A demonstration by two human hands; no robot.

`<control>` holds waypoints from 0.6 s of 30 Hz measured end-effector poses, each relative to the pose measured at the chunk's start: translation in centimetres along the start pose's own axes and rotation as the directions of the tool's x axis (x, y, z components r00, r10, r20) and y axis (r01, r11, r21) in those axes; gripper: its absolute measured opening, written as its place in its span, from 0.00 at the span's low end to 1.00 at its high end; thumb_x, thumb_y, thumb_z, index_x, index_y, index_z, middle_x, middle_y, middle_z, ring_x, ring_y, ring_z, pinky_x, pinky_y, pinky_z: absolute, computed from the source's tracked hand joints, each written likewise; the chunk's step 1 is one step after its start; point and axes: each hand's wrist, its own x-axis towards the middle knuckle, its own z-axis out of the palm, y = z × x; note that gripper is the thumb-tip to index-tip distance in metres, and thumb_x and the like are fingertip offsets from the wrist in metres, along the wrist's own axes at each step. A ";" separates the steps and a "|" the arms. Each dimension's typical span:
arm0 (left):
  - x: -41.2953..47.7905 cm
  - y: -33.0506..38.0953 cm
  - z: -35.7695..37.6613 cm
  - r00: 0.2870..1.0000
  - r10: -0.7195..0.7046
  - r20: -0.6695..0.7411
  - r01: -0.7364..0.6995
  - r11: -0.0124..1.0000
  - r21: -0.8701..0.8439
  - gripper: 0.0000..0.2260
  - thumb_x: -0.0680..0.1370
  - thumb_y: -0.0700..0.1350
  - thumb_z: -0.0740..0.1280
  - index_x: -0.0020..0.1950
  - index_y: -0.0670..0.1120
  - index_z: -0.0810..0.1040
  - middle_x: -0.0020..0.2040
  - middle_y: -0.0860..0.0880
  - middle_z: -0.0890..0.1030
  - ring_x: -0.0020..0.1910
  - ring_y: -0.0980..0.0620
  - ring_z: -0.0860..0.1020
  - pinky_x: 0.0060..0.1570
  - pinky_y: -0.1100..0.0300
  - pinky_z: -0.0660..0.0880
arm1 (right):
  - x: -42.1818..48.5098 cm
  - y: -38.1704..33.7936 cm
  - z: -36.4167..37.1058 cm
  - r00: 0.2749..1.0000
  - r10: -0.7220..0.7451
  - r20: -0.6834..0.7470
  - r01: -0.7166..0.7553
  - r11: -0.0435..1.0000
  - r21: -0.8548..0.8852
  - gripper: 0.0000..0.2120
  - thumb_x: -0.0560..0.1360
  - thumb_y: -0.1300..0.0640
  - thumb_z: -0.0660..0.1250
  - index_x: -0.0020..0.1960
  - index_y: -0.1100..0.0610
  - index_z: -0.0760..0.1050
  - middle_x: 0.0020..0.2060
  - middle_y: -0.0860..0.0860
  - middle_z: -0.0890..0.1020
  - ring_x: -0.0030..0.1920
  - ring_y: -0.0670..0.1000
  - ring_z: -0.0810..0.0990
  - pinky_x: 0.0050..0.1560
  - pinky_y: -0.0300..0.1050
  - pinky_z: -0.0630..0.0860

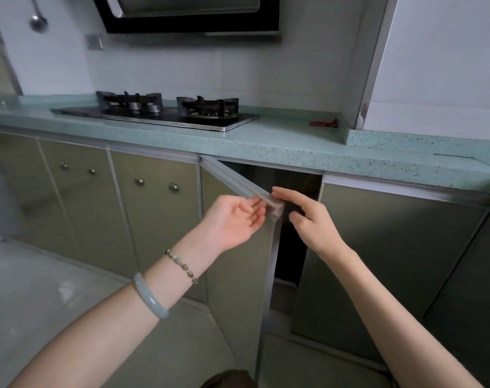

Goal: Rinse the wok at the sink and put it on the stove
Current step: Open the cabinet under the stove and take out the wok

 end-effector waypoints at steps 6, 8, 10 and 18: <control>-5.2 2.2 -3.9 0.992 0.104 -0.074 -0.089 0.979 0.181 0.23 0.69 0.34 0.54 0.63 0.38 0.73 0.59 0.45 0.77 0.59 0.49 0.75 0.56 0.60 0.68 | 0.2 -3.6 3.7 0.955 -0.217 0.201 0.230 0.972 -0.044 0.37 0.66 0.68 0.55 0.74 0.51 0.58 0.62 0.50 0.77 0.61 0.42 0.71 0.57 0.21 0.59; -6.7 2.7 -4.9 0.977 0.180 -0.112 -0.141 0.945 0.296 0.21 0.72 0.35 0.56 0.63 0.40 0.73 0.62 0.45 0.77 0.62 0.49 0.74 0.63 0.57 0.67 | 0.7 -4.5 4.8 0.933 -0.259 0.249 0.271 0.962 -0.016 0.37 0.67 0.67 0.55 0.75 0.54 0.55 0.64 0.50 0.77 0.55 0.41 0.75 0.52 0.21 0.60; -8.2 2.9 -5.7 0.932 0.326 -0.159 -0.210 0.843 0.496 0.20 0.71 0.35 0.60 0.63 0.44 0.74 0.61 0.47 0.77 0.62 0.51 0.74 0.66 0.55 0.66 | 1.1 -5.6 5.6 0.905 -0.306 0.296 0.312 0.950 0.029 0.36 0.66 0.65 0.54 0.75 0.56 0.55 0.64 0.52 0.77 0.47 0.33 0.75 0.49 0.20 0.59; -10.8 3.3 -10.4 0.688 0.701 -0.187 -0.116 0.360 0.926 0.29 0.74 0.36 0.66 0.74 0.44 0.63 0.66 0.45 0.70 0.65 0.52 0.70 0.65 0.59 0.65 | 4.2 -9.3 11.7 0.748 -0.468 0.471 0.513 0.858 0.038 0.40 0.65 0.62 0.55 0.76 0.59 0.50 0.70 0.56 0.69 0.71 0.55 0.66 0.72 0.44 0.58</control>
